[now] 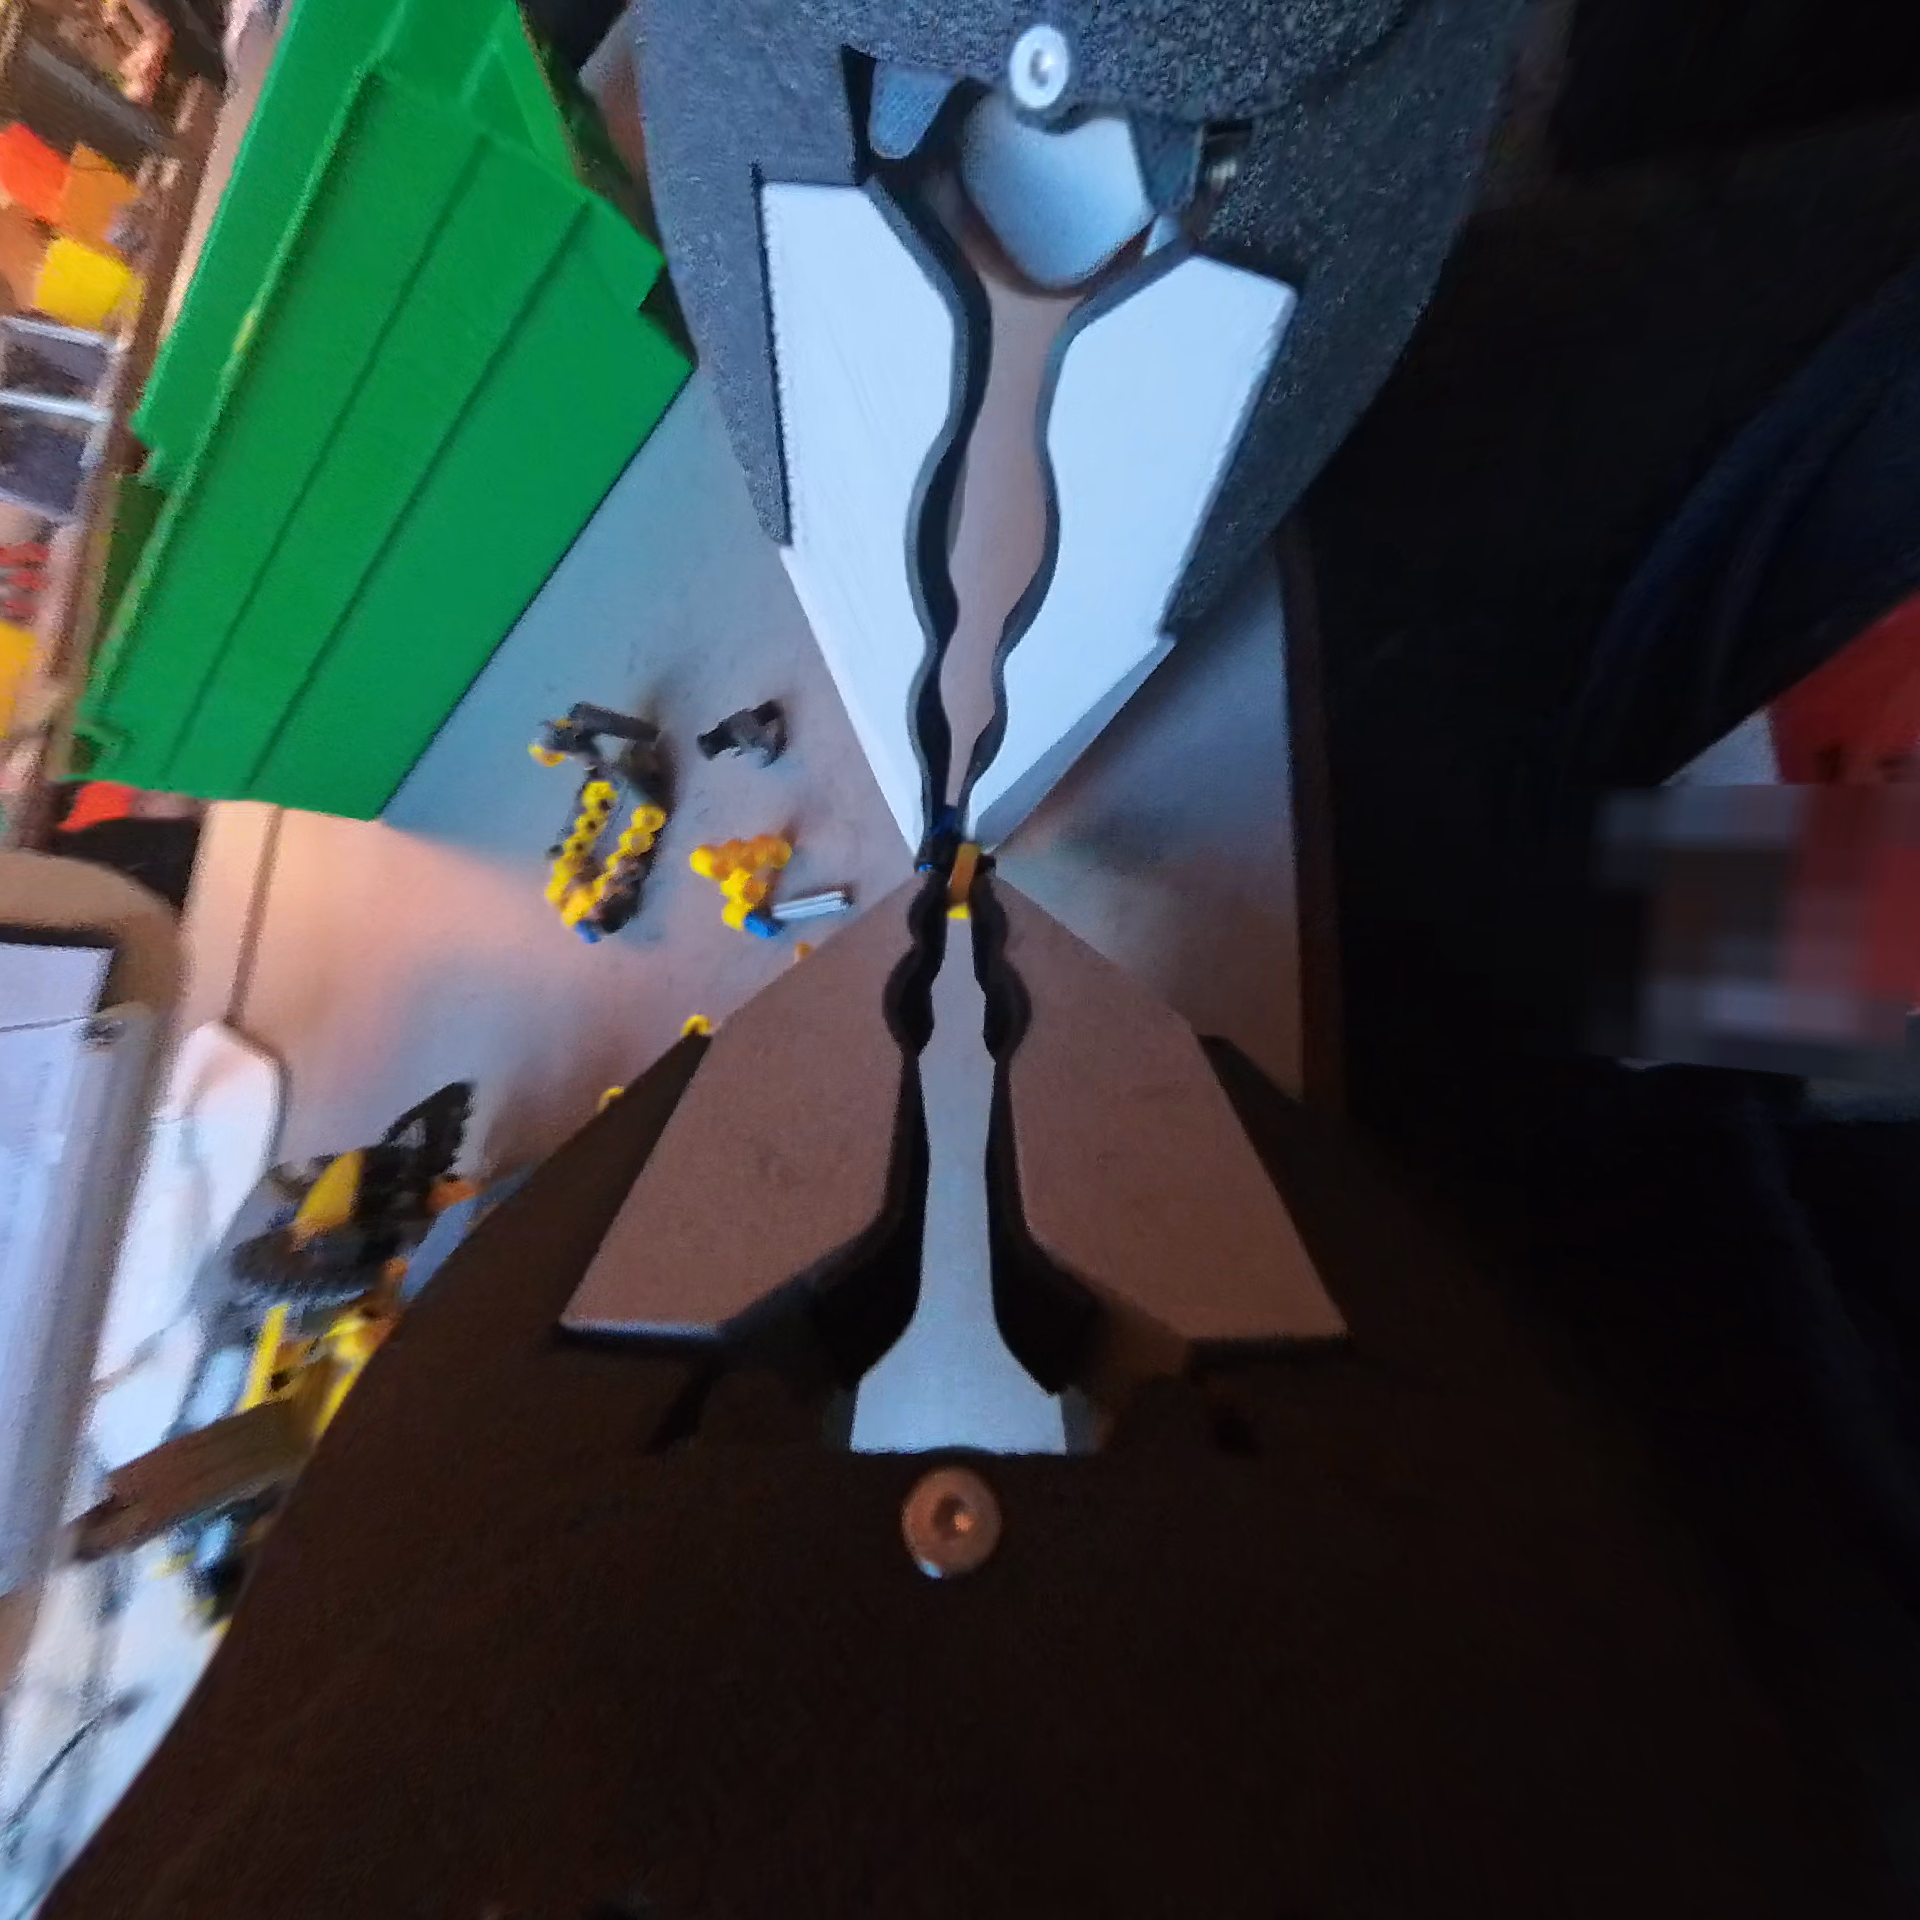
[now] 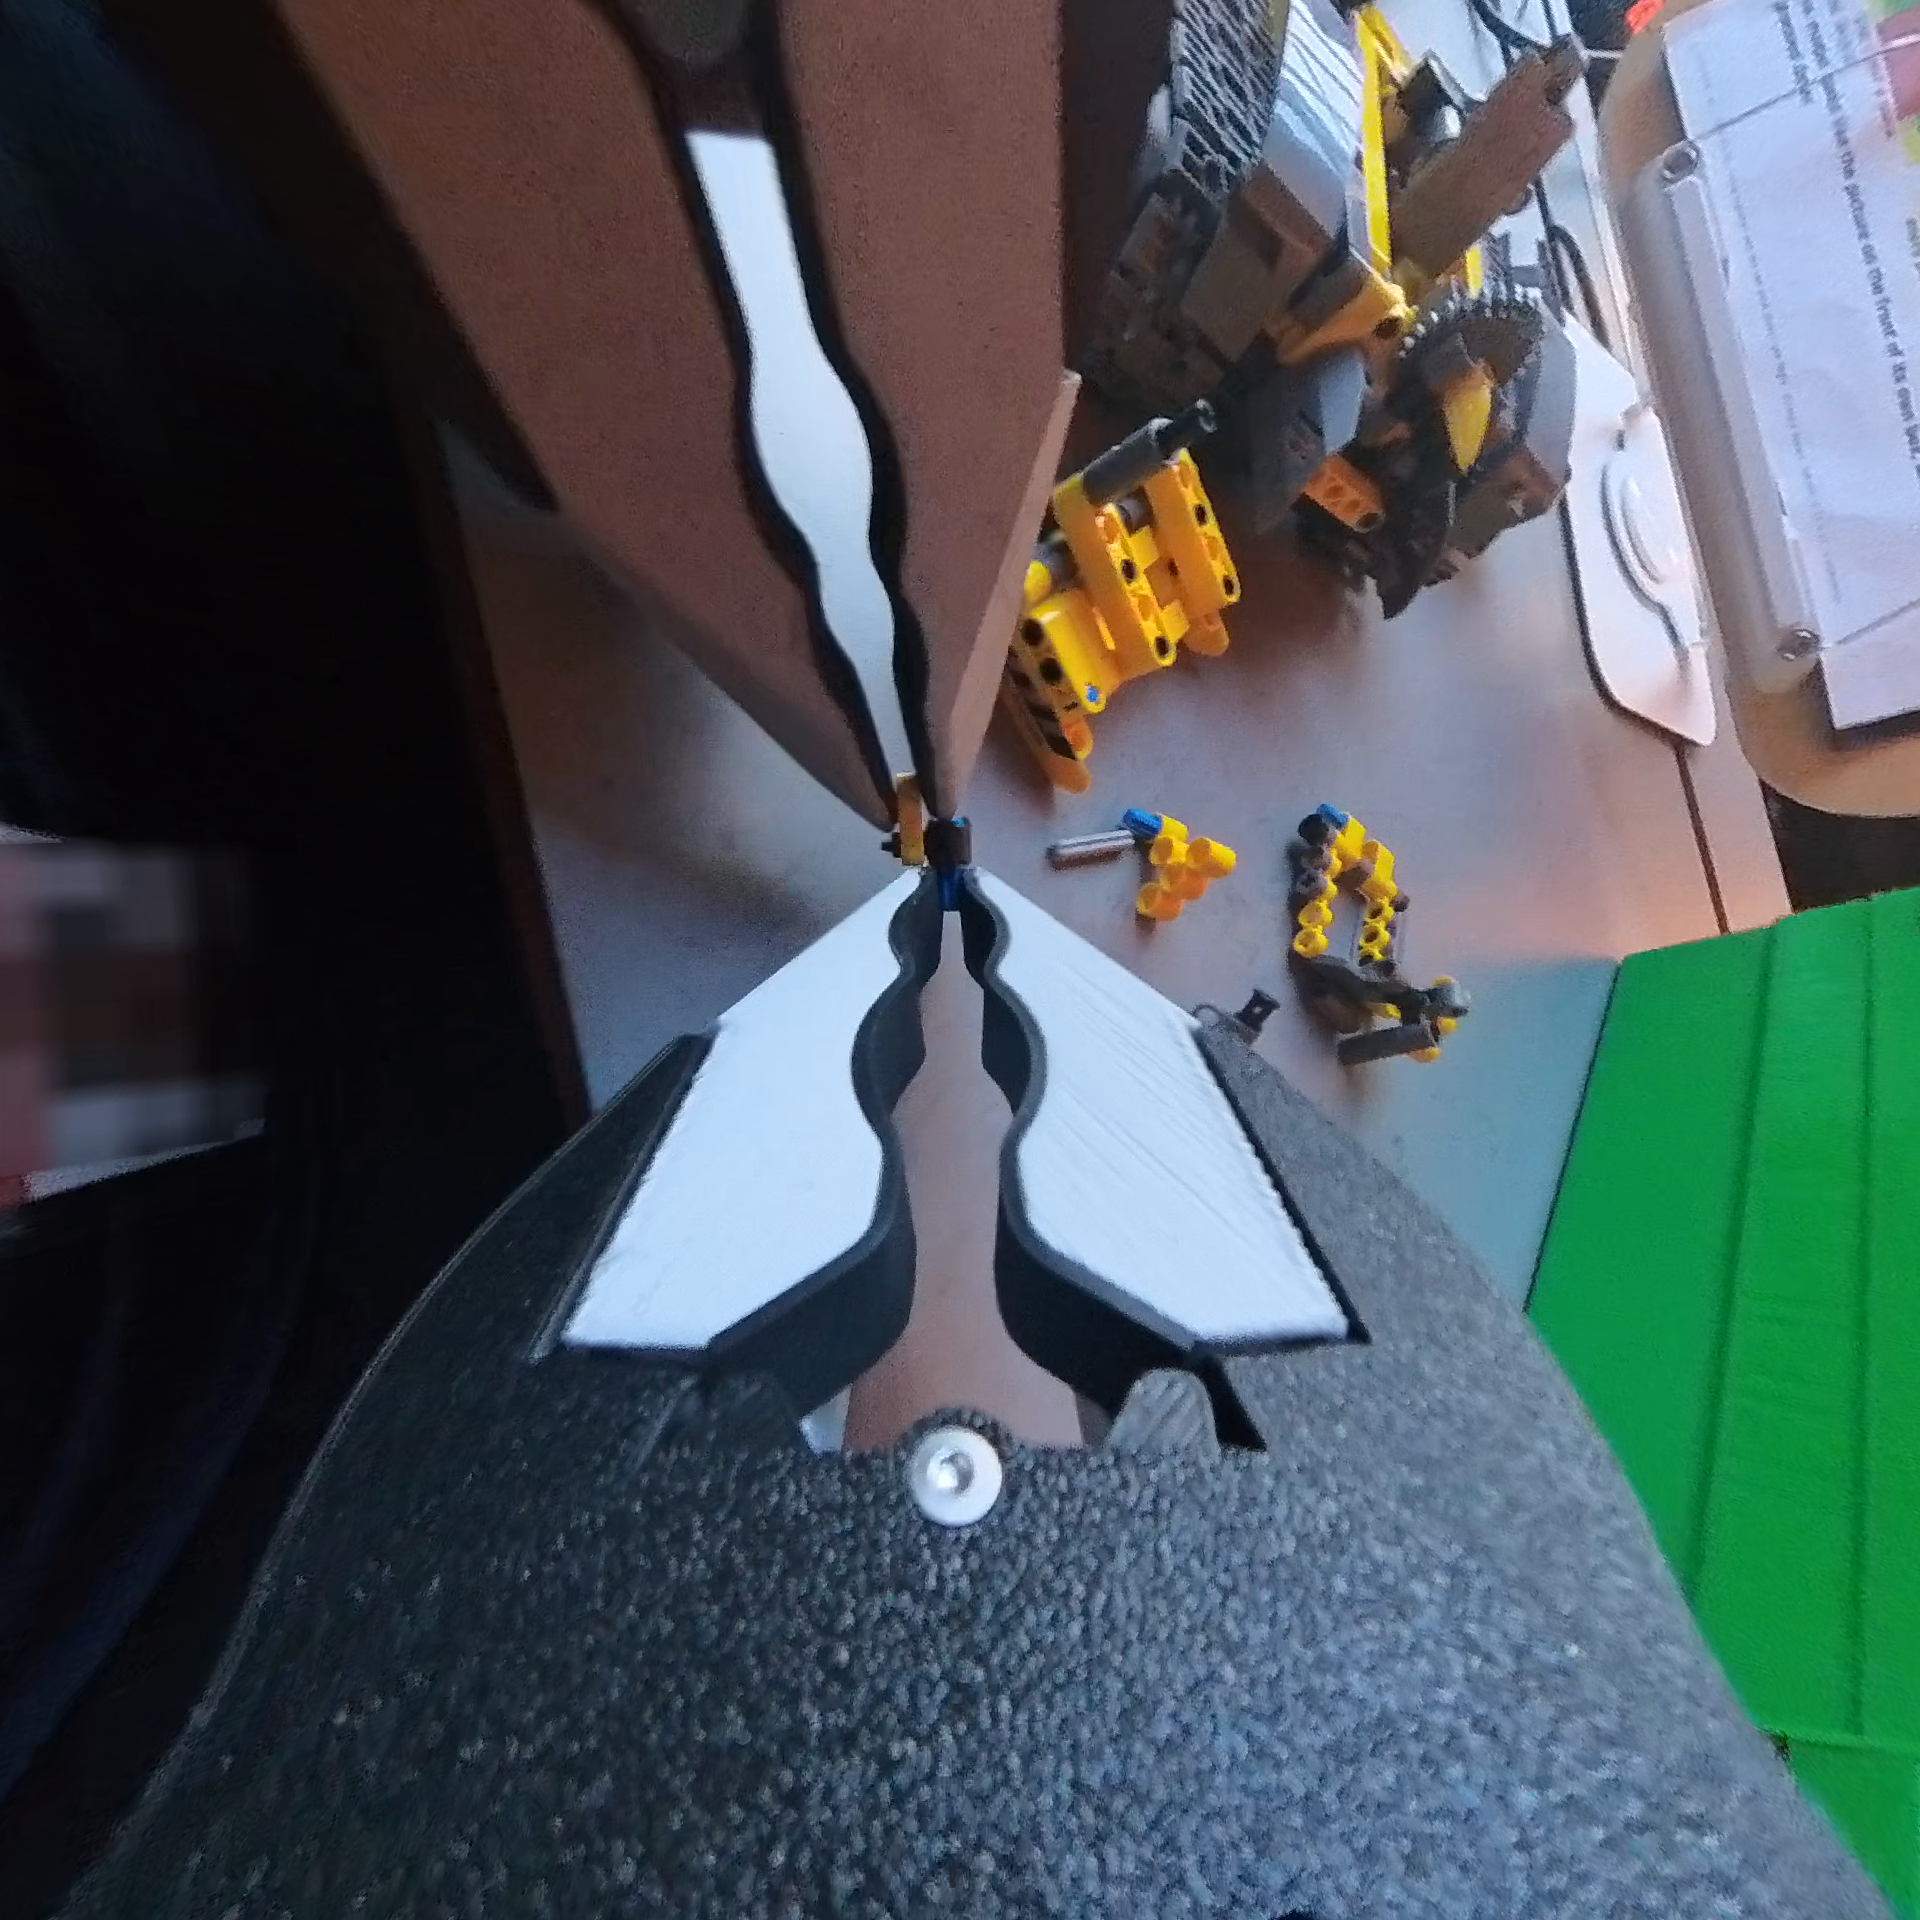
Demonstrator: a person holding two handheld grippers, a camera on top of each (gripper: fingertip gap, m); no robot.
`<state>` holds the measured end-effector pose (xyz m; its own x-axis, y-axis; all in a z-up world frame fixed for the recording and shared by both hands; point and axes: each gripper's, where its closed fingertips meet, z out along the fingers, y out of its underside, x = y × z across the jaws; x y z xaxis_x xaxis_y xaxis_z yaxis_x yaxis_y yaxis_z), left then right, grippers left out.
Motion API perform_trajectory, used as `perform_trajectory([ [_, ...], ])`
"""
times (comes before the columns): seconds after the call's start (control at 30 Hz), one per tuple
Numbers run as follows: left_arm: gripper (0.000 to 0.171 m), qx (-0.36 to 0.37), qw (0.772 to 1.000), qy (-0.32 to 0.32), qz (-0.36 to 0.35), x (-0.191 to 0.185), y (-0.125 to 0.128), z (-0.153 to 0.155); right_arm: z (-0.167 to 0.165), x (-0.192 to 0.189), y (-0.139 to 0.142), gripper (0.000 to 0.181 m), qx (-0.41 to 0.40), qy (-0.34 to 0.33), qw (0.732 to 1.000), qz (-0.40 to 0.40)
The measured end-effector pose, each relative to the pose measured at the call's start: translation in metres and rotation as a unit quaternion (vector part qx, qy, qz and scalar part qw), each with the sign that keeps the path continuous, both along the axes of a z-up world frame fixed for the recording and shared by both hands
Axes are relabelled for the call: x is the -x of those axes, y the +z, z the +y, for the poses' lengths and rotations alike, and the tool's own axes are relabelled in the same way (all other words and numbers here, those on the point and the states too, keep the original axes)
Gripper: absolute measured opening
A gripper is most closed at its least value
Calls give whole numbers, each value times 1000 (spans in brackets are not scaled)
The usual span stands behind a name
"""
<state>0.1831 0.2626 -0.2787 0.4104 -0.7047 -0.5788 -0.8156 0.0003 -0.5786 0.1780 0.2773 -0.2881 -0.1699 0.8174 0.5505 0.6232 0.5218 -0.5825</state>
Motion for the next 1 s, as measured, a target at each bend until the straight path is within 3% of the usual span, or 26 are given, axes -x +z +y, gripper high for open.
perform_trajectory([
  [0.1,2,-53,997,59,27,5,16,8,10,3,12,1,1,-23,1000,9],
  [0.2,2,-49,997,57,-5,5,37,-6,-2,3,33,1,9,1,999,39],
  [0.33,1,-67,995,79,11,11,45,-25,-18,9,40,1,-7,16,999,43],
  [0.5,2,-56,991,118,-36,26,45,-43,-40,18,39,0,5,9,999,53],
  [0.53,0,-78,985,150,-37,40,52,-43,-41,16,34,0,14,-3,999,44],
  [0.57,0,-130,971,200,2,75,69,-41,-22,1,13,0,-3,-53,999,-11],
  [0.6,0,-146,963,224,-34,101,90,-47,-12,-14,-5,1,18,-76,997,-26],
  [0.67,0,-61,969,159,-180,100,106,-69,-15,-30,-2,0,99,-77,992,15],
  [0.8,0,30,984,154,-85,92,47,-65,-12,-13,24,0,102,-70,990,61],
  [0.9,0,73,980,152,-103,71,21,-59,-20,5,40,0,86,-45,990,104],
  [1.0,0,114,968,156,-157,60,10,-54,-27,14,58,0,-10,-17,987,158],
])
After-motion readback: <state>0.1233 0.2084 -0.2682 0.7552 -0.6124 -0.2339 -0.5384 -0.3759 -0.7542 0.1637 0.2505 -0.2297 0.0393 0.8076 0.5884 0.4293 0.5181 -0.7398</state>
